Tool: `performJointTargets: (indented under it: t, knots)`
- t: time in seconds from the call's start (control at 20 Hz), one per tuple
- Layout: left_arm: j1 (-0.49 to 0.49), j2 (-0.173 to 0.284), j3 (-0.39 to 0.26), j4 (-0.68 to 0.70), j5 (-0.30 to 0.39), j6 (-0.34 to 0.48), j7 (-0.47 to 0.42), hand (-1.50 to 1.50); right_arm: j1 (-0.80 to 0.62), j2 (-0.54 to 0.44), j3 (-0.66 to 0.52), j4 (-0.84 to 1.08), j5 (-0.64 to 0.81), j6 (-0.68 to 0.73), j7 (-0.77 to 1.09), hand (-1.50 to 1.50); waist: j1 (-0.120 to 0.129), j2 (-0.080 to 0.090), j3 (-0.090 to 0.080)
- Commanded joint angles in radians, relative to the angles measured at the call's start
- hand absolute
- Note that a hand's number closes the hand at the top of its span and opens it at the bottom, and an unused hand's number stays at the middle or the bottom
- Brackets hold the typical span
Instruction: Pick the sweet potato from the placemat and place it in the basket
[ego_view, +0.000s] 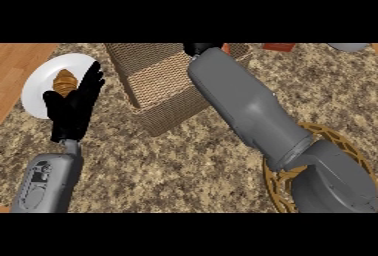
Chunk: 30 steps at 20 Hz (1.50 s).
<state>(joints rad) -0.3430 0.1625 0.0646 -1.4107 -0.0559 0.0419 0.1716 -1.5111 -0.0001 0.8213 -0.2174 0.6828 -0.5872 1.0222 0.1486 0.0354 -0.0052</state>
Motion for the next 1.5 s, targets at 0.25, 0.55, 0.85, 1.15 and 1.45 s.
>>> performJointTargets:
  t: [0.25,0.55,0.85,1.15,1.45]
  knots:
    - [-0.004,0.019,0.014,-0.008,0.007,-0.011,0.008,0.0,0.01,0.0,-0.017,0.006,-0.057,0.195,0.027,1.5,-0.002,0.003,0.001]
    - [0.019,0.011,0.016,0.011,0.002,-0.003,-0.016,0.0,-0.007,0.0,-0.077,0.021,-0.135,0.321,-0.017,1.5,-0.011,0.005,0.001]
    - [0.003,0.003,0.006,0.0,-0.005,0.004,0.003,0.0,0.039,0.0,-0.045,0.002,-0.116,0.266,-0.005,1.5,-0.009,0.005,0.002]
    - [0.022,-0.009,-0.002,-0.023,-0.01,0.015,0.009,0.0,0.058,0.0,-0.038,0.035,-0.111,0.289,-0.031,1.5,-0.022,0.002,0.003]
    - [0.045,-0.015,-0.019,-0.044,-0.022,0.015,0.001,0.0,0.105,0.0,-0.014,0.034,-0.096,0.294,-0.022,1.5,-0.017,0.002,0.003]
